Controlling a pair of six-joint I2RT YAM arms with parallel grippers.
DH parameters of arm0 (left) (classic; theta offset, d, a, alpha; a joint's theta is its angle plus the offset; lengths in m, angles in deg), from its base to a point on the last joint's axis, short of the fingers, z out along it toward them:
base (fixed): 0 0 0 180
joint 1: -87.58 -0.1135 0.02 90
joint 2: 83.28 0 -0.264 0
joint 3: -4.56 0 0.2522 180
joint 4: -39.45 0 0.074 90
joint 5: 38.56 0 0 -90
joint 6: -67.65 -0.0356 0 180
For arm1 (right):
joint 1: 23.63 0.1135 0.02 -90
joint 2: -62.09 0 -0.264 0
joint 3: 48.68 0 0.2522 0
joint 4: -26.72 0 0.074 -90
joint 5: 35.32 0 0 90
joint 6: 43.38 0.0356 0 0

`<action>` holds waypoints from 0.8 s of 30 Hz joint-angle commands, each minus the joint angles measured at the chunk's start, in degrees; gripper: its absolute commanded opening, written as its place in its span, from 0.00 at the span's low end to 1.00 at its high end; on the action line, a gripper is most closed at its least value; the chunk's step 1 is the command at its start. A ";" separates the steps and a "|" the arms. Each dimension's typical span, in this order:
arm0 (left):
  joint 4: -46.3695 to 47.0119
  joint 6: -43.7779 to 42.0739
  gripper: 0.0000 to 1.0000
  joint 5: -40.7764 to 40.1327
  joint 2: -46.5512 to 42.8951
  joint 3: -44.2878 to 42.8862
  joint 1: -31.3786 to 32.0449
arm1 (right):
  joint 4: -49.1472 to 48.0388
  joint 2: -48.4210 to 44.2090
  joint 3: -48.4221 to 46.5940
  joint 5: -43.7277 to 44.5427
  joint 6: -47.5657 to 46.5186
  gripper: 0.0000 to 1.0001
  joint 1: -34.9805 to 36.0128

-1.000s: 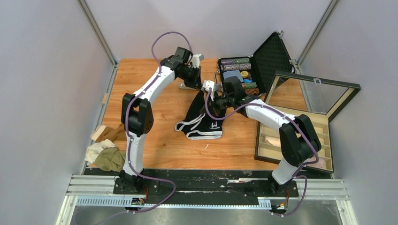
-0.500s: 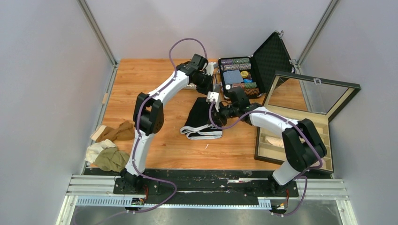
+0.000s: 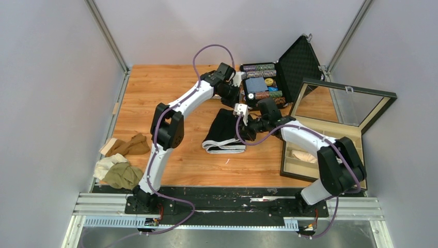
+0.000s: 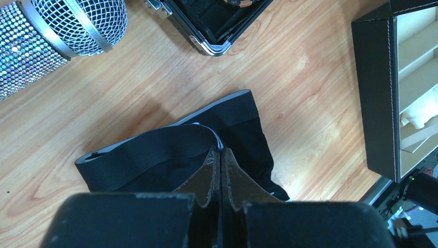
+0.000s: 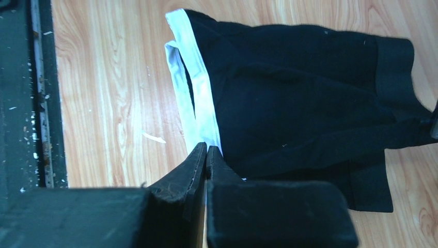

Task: Roll the underwear
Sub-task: Fold the underwear at the center of the board.

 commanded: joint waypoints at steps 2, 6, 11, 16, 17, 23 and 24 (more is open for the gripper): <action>0.89 -1.39 0.00 0.04 -1.70 -3.13 0.29 | 2.64 -4.79 -0.65 -4.49 0.88 0.00 -0.13; 0.54 -1.59 0.00 0.61 -1.46 -2.91 0.53 | 3.27 -3.89 1.12 -2.90 0.44 0.00 -0.03; 0.88 -1.68 0.00 -0.05 0.31 -2.50 0.92 | 3.10 -2.59 3.93 -0.30 -1.74 0.00 -0.13; 2.20 -1.63 0.00 -1.34 2.22 -3.69 1.23 | 3.83 -0.11 3.39 1.84 -0.63 0.00 -0.33; 2.21 -1.76 0.00 -1.83 2.94 -4.44 1.40 | 3.84 0.30 3.08 2.35 -0.41 0.00 -0.39; 2.28 -2.79 0.00 -3.97 5.81 -7.21 2.08 | 8.40 3.10 1.00 4.55 -2.00 0.12 -0.47; 2.30 -2.97 0.04 -4.05 6.05 -7.25 2.10 | 9.28 3.24 0.82 4.44 -2.34 0.17 -0.46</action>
